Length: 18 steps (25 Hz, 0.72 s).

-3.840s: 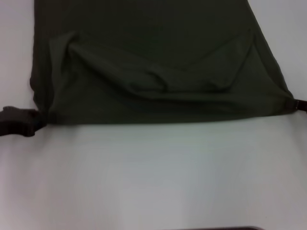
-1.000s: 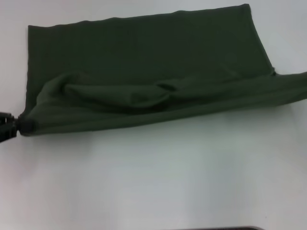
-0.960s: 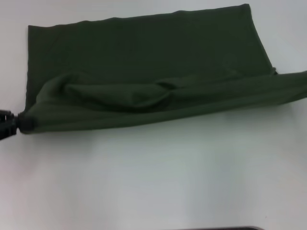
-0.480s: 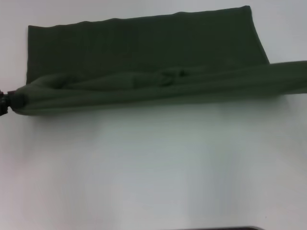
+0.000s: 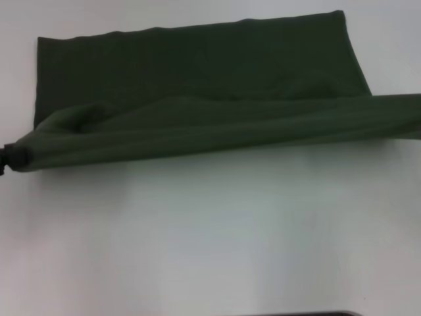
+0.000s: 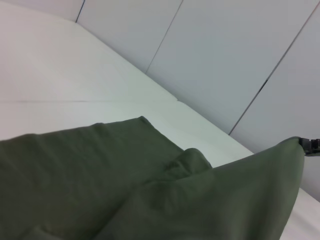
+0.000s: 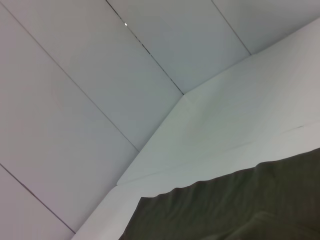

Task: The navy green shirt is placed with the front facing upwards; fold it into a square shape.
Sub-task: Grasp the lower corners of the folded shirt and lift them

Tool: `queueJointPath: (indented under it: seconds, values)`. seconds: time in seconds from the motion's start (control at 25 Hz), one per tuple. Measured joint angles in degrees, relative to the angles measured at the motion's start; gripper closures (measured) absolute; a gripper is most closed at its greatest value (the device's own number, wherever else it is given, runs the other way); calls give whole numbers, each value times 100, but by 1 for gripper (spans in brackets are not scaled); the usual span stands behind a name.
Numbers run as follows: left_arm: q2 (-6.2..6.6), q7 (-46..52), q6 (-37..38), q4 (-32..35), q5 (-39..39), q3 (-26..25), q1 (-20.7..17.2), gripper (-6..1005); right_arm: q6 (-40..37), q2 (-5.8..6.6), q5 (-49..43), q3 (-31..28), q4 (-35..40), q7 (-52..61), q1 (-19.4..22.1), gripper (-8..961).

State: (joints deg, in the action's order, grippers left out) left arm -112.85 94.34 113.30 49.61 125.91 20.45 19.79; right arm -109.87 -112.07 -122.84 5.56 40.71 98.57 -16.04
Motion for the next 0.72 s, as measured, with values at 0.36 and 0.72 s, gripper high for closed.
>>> queueJointPath:
  seconds: [0.36, 0.72]
  values:
    - [-78, -69, -114, -85, 17, 339, -204, 961, 80, -126, -186, 19, -63, -169, 152, 901]
    - [-79, -77, -186, -150, 273, 521, -250, 962, 82, -241, -327, 31, -65, -317, 330, 902]
